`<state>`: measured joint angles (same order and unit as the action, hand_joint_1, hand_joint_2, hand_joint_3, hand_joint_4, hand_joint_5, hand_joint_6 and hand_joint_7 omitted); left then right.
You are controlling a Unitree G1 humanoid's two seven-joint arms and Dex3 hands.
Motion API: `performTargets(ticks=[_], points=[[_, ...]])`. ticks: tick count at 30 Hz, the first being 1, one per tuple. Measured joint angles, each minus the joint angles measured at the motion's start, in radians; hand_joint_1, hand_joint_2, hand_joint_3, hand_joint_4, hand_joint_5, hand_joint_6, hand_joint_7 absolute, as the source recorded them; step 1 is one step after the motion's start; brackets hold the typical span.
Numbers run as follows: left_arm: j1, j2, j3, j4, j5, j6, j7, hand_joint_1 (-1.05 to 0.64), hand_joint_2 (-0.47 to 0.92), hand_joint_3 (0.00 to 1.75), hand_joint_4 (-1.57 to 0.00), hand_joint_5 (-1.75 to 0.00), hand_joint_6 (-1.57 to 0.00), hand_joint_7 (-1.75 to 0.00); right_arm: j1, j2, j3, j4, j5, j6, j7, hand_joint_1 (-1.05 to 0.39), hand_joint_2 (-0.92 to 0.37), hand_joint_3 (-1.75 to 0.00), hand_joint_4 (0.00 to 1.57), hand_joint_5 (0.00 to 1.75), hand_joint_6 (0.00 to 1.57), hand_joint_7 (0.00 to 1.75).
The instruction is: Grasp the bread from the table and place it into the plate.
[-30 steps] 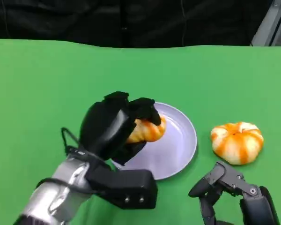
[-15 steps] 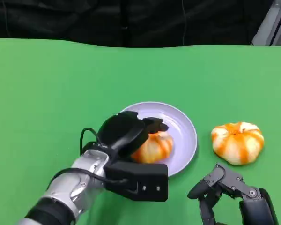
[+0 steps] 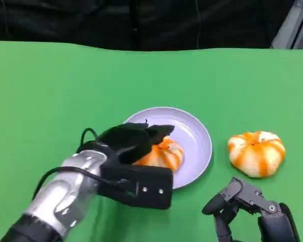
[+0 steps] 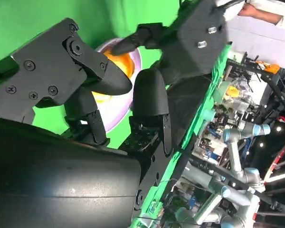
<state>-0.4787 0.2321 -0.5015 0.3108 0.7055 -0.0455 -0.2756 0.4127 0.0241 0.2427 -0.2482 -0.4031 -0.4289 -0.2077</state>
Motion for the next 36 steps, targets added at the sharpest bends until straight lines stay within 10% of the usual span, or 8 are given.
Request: performTargets(ticks=[9, 14, 21, 25, 28, 36], points=[[0.216, 0.094, 0.221, -0.241, -0.306, -0.115, -0.031, -0.74, 0.92, 0.37, -0.18, -0.11, -0.17, -0.07, -0.008, -0.001, 0.001, 0.005, -0.001, -0.001, 0.0, -0.13, -0.38, -1.28, 0.81, 1.63, 0.69, 1.3], [0.39, 0.092, 0.366, -0.272, -0.439, -0.282, 0.071, -0.42, 0.92, 0.27, -0.49, -0.66, -0.59, -0.16, -0.008, -0.004, 0.0, 0.005, 0.0, -0.001, 0.002, -0.13, -0.38, -1.28, 0.81, 1.62, 0.68, 1.3], [0.503, 0.047, 0.454, -0.164, -0.572, -0.578, 0.145, -0.24, 0.92, 0.25, -0.66, -0.89, -0.85, -0.26, -0.011, -0.011, -0.002, 0.005, 0.002, -0.002, 0.004, -0.14, -0.38, -1.27, 0.81, 1.62, 0.69, 1.31], [0.56, 0.03, 0.479, -0.165, -0.695, -0.608, 0.123, 0.04, 0.56, 1.1, -0.86, -1.46, -0.9, -1.1, -0.011, -0.013, -0.002, 0.005, 0.001, -0.002, 0.004, -0.15, -0.38, -1.27, 0.83, 1.63, 0.69, 1.31], [0.654, 0.015, 0.5, -0.227, -0.778, -0.584, 0.108, 0.08, 0.49, 1.26, -0.87, -1.69, -0.82, -1.49, -0.009, -0.018, -0.008, 0.005, 0.002, -0.002, 0.004, -0.14, -0.38, -1.26, 0.83, 1.64, 0.7, 1.3], [0.737, -0.007, 0.505, -0.324, -0.804, -0.545, 0.089, 0.1, 0.4, 1.44, -0.91, -1.74, -0.82, -1.57, 0.001, -0.026, -0.024, -0.003, 0.009, -0.003, 0.011, -0.14, -0.4, -1.25, 0.8, 1.63, 0.7, 1.3]])
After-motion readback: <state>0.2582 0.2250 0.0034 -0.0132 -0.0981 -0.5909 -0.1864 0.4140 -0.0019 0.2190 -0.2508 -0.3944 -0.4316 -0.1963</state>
